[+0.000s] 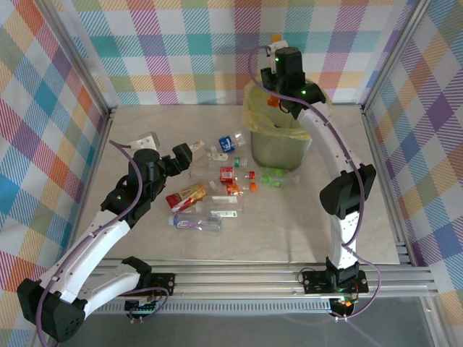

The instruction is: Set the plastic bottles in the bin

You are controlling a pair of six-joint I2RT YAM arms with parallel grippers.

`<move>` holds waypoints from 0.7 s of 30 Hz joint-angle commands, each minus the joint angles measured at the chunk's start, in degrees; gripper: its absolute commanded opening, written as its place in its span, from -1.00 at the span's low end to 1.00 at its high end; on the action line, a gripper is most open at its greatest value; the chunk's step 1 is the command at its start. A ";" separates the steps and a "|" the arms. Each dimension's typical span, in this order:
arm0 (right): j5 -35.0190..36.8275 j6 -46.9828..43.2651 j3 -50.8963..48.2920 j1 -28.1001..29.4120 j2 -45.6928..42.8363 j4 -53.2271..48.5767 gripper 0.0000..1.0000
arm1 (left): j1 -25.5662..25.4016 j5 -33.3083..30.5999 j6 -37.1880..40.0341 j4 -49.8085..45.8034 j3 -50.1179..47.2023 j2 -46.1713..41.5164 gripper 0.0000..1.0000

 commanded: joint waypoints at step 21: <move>-6.55 9.25 -18.59 -1.61 -2.78 11.69 0.54 | 0.66 -0.67 -1.08 -0.53 -0.08 -0.46 1.00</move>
